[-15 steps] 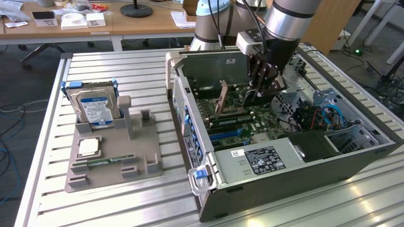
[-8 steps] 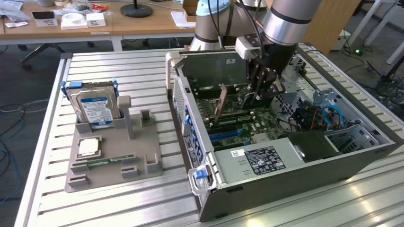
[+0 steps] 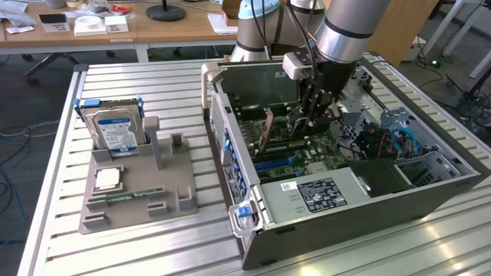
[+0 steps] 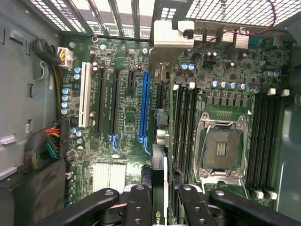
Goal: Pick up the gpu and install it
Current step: 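Insert the gpu into the slot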
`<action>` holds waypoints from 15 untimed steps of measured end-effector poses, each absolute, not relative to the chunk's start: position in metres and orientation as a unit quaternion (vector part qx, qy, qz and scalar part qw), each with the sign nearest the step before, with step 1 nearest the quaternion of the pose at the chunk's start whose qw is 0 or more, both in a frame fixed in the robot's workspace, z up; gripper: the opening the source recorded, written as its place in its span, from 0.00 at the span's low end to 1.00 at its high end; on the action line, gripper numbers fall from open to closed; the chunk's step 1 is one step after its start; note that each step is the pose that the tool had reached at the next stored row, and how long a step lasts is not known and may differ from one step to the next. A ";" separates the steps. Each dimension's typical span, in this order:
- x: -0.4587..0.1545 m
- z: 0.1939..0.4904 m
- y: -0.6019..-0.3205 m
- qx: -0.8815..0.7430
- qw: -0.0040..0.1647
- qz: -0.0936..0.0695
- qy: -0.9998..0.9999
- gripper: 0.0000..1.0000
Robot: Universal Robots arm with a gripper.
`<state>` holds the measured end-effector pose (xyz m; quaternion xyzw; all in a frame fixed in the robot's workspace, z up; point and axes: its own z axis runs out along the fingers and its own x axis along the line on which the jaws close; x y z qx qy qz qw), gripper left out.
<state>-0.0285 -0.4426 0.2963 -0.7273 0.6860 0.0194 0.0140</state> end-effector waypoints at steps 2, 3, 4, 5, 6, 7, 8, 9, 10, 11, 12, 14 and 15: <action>-0.029 0.295 -0.443 -0.727 0.014 0.019 0.686 0.26; -0.030 0.295 -0.443 -0.727 0.015 0.019 0.686 0.26; -0.030 0.294 -0.443 -0.727 0.015 0.019 0.686 0.26; -0.030 0.293 -0.443 -0.727 0.015 0.019 0.686 0.26; -0.030 0.292 -0.444 -0.727 0.015 0.019 0.686 0.26; -0.030 0.291 -0.445 -0.727 0.015 0.019 0.686 0.26; -0.031 0.290 -0.445 -0.727 0.015 0.019 0.686 0.26; -0.031 0.289 -0.446 -0.727 0.015 0.019 0.686 0.26; -0.031 0.288 -0.447 -0.727 0.015 0.018 0.686 0.26; -0.031 0.287 -0.448 -0.727 0.015 0.018 0.686 0.26; -0.032 0.286 -0.449 -0.727 0.015 0.018 0.686 0.26; -0.033 0.285 -0.449 -0.727 0.016 0.018 0.686 0.26; -0.034 0.285 -0.450 -0.727 0.017 0.018 0.686 0.26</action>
